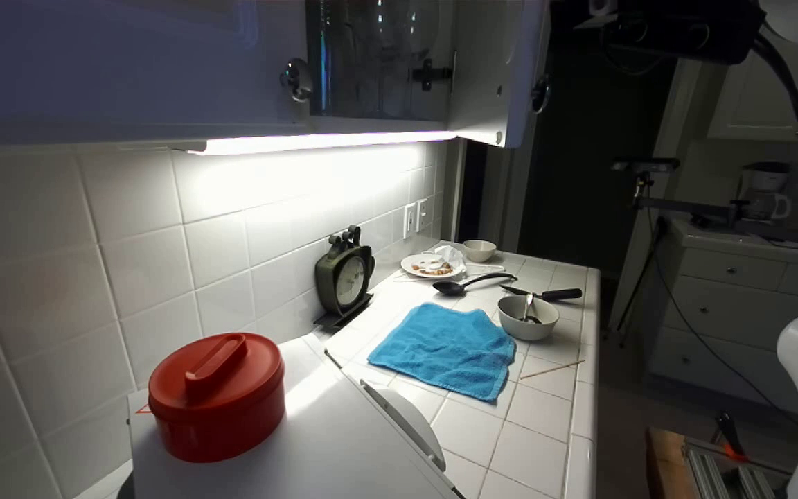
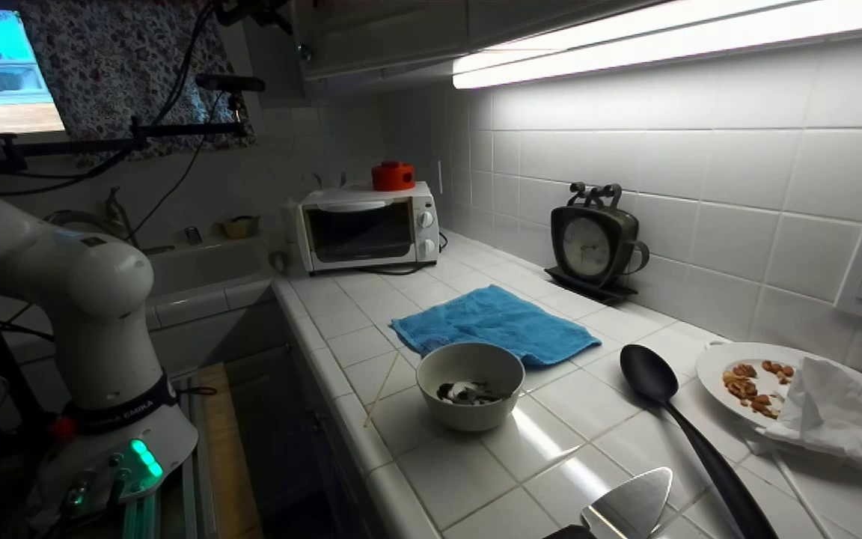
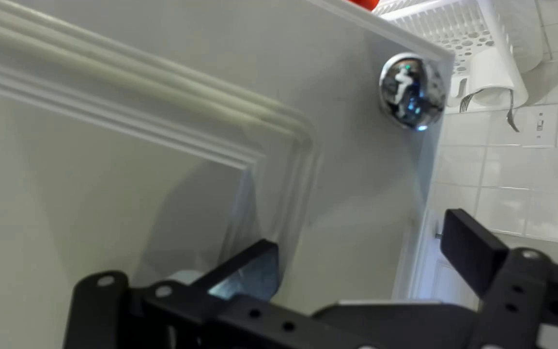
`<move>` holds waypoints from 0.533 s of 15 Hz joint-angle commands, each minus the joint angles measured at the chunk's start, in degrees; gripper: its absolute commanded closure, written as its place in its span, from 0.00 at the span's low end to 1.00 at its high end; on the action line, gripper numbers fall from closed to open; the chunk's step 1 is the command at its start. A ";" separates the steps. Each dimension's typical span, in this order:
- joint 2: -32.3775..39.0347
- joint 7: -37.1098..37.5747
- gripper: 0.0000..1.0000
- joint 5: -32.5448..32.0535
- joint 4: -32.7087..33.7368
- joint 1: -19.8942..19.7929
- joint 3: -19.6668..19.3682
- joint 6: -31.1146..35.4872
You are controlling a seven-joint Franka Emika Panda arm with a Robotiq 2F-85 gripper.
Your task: Close the top cabinet door
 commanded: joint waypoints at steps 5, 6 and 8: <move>4.20 -2.19 0.00 1.48 0.31 2.61 -1.00 1.62; 4.84 -0.69 0.00 0.72 0.61 1.04 0.12 0.94; 5.77 1.90 0.00 -0.61 1.05 -1.91 2.68 -0.38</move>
